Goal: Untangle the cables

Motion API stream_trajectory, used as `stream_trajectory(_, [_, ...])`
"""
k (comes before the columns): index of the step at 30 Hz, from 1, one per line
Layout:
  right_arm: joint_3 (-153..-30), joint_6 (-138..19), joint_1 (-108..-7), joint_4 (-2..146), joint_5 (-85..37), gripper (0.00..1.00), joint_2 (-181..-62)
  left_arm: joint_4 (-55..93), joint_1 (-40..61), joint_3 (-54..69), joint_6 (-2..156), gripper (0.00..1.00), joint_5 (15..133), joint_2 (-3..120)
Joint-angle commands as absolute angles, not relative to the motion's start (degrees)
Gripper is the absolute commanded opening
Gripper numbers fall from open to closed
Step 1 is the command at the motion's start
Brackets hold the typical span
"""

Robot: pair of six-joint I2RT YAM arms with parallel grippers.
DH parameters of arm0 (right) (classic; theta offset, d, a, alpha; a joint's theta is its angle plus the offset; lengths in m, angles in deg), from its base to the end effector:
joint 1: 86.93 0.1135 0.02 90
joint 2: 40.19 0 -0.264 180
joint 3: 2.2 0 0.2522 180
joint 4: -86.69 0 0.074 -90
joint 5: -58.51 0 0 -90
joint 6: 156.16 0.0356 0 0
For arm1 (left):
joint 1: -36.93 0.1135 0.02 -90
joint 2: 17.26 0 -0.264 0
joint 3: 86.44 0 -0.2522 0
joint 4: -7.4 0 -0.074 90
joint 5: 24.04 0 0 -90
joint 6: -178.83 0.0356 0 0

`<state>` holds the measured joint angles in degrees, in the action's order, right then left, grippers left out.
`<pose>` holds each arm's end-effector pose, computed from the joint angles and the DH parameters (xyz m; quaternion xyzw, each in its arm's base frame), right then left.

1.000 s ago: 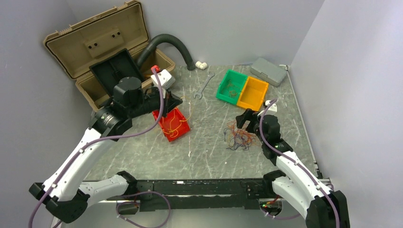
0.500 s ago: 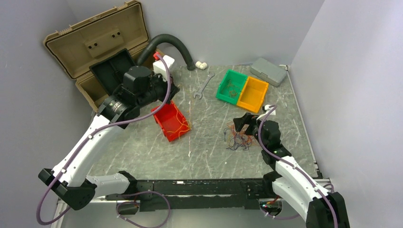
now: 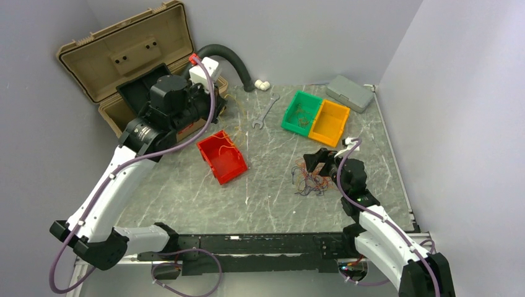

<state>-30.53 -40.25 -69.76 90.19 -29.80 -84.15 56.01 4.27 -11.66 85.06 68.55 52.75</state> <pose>0.1716 0.0541 0.2058 0.0500 0.7762 0.2414 0.5803 0.2032 -0.1322 0.4816 0.2093 0.7563 -0.2105 0.5830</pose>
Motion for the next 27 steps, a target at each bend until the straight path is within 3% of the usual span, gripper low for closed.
stream_trajectory(1, [-30.66, -40.58, -69.74, 93.83, -28.36, 0.9, -83.5, 52.77, 6.53, -8.61, 85.33, 0.0, 63.88, 54.08])
stream_trajectory(23, [-31.44, -40.67, -69.79, 93.06, -29.27, 0.9, -83.79, 52.68, 10.12, 5.16, 77.86, 0.0, 51.71, 48.81])
stream_trajectory(27, [-31.44, -40.76, -69.83, 93.06, -29.38, 0.9, -83.78, 49.22, 10.12, 7.07, 78.01, 0.0, 55.55, 46.4])
